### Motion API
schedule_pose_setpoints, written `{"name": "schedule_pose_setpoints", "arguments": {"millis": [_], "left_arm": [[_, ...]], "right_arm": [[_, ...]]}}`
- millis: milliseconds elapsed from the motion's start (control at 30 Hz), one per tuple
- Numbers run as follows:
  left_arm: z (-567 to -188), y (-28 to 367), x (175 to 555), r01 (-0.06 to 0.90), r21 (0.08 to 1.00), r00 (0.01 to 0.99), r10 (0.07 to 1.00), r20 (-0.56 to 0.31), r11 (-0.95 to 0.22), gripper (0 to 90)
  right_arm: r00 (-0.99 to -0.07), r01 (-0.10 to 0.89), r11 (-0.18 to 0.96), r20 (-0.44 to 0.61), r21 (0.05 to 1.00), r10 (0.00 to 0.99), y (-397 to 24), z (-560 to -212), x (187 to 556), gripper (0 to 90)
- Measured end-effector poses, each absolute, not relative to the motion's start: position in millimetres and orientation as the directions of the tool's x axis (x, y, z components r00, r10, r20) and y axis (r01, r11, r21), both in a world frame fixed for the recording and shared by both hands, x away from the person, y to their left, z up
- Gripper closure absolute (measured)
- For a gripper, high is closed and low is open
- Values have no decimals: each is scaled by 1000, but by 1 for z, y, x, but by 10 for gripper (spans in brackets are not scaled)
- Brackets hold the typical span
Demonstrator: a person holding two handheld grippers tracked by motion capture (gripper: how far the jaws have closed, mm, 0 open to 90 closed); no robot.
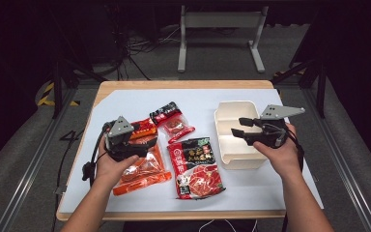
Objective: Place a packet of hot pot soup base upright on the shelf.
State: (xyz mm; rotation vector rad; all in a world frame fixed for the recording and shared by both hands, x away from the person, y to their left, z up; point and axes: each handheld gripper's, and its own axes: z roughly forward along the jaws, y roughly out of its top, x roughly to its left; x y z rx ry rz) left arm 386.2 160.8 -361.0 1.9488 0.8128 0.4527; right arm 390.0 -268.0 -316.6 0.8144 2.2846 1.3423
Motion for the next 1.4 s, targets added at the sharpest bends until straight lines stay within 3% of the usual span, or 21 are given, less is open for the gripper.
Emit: {"name": "schedule_pose_setpoints", "arguments": {"millis": [333, 500, 833, 1067, 1200, 1267, 1400], "left_arm": [[-363, 160, 384, 271, 911, 751, 661, 3, -312, 185], [-376, 154, 400, 341, 912, 739, 665, -110, -228, 178], [-381, 130, 410, 383, 894, 734, 664, -143, -231, 154], [-382, 116, 413, 397, 877, 737, 664, -130, -269, 153], [-383, 107, 411, 356, 859, 738, 674, -17, -367, 161], [-388, 102, 412, 360, 849, 745, 667, -13, -386, 168], [-399, 100, 420, 404, 823, 734, 678, -31, -399, 255]], "right_arm": [[-785, 221, 307, -18, 926, 619, -276, -317, 386, 443], [-796, 201, 302, -24, 932, 605, -276, -321, 387, 424], [-773, 227, 328, -36, 917, 634, -273, -323, 390, 424], [-779, 218, 327, -38, 919, 626, -271, -321, 387, 422], [-779, 220, 325, -35, 920, 626, -271, -321, 387, 421], [-779, 219, 325, -36, 920, 625, -271, -322, 388, 420], [-780, 219, 336, -43, 916, 624, -269, -324, 387, 417]]}}
